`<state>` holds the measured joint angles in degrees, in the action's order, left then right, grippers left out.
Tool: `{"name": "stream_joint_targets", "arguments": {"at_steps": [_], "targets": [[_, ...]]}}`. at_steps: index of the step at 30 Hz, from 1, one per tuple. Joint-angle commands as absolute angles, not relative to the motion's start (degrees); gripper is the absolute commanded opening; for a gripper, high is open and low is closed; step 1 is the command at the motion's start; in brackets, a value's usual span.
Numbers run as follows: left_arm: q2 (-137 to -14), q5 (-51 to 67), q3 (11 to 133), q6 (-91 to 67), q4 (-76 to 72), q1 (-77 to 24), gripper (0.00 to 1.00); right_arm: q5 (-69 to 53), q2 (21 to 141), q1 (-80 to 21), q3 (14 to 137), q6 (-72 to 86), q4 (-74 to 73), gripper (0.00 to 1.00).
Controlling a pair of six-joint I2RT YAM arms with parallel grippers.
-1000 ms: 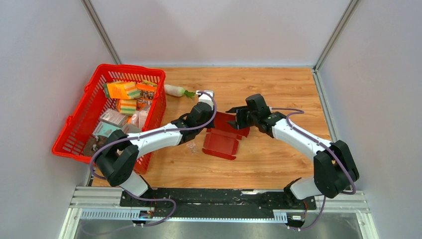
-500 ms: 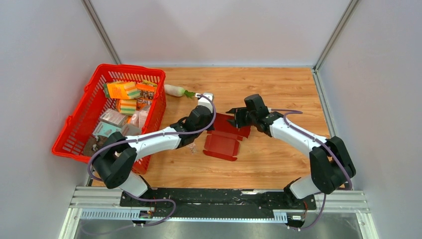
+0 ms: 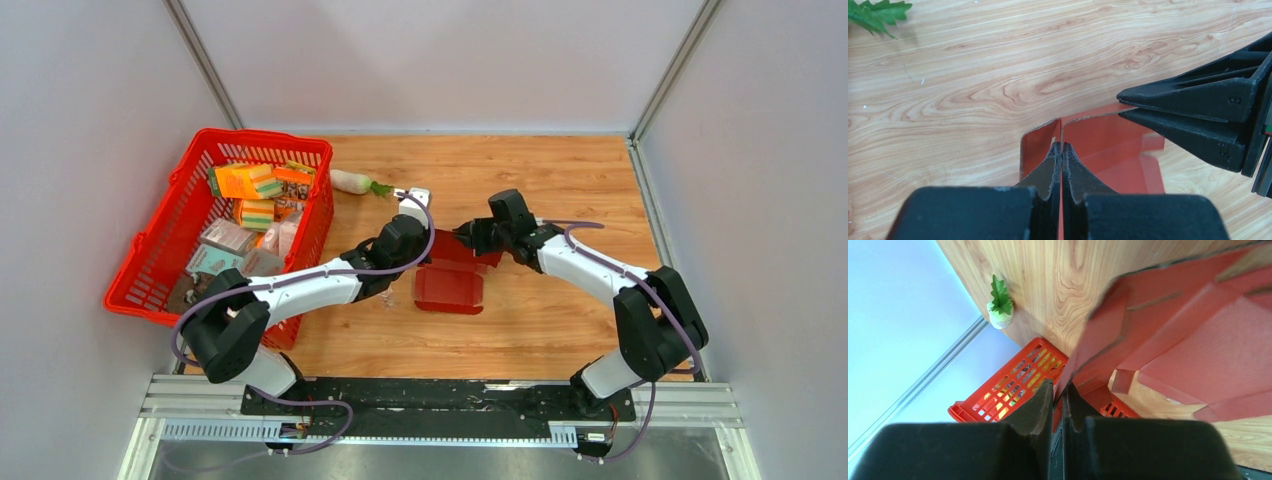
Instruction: Fold the paper box
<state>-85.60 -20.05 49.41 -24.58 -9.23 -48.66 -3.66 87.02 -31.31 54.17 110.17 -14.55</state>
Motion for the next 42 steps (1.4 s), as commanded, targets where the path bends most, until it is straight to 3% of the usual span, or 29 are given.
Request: {"name": "stream_joint_targets", "arguments": {"at_steps": [1, 2, 5, 6, 9, 18, 22, 30, 35, 42], "targets": [[-83.41, -19.43, 49.22, -23.91, -11.78, -48.96, 0.0, -3.43, 86.75, -31.38, 53.27, 109.86, -12.66, 0.06], [-83.15, -19.16, 49.57, -23.91, -10.12, -48.96, 0.0, -3.78, 86.75, -31.38, 52.74, 109.6, -11.7, 0.01], [-80.26, -15.48, 47.92, -22.42, -8.87, -48.96, 0.17, -4.13, 86.57, -31.11, 52.12, 107.94, -10.2, 0.0], [-78.85, -14.86, 46.51, -21.63, -9.57, -48.96, 0.36, -4.04, 86.49, -30.94, 52.03, 107.41, -9.93, 0.0], [-71.82, -15.55, 40.88, -20.66, -10.72, -48.87, 0.6, -3.69, 86.31, -30.76, 51.95, 104.42, -7.83, 0.0], [-61.43, -16.0, 33.14, -22.58, -6.67, -43.51, 0.41, -5.19, 88.07, -30.32, 47.9, 91.25, 9.57, 0.0], [-65.37, -9.42, 31.29, -24.43, -10.18, -38.07, 0.41, -4.75, 88.15, -30.23, 45.54, 84.84, 14.14, 0.0], [-71.45, -2.3, 31.99, -22.15, -14.41, -36.91, 0.39, -5.1, 89.82, -30.32, 38.51, 74.89, 29.51, 0.0], [-73.91, 0.87, 32.96, -21.1, -15.2, -37.0, 0.36, -5.97, 93.16, -30.24, 32.97, 73.21, 43.29, 0.0], [-77.43, 5.71, 34.8, -18.02, -16.43, -37.0, 0.39, -7.03, 96.33, -30.15, 31.2, 74.0, 48.61, 0.0]]}}
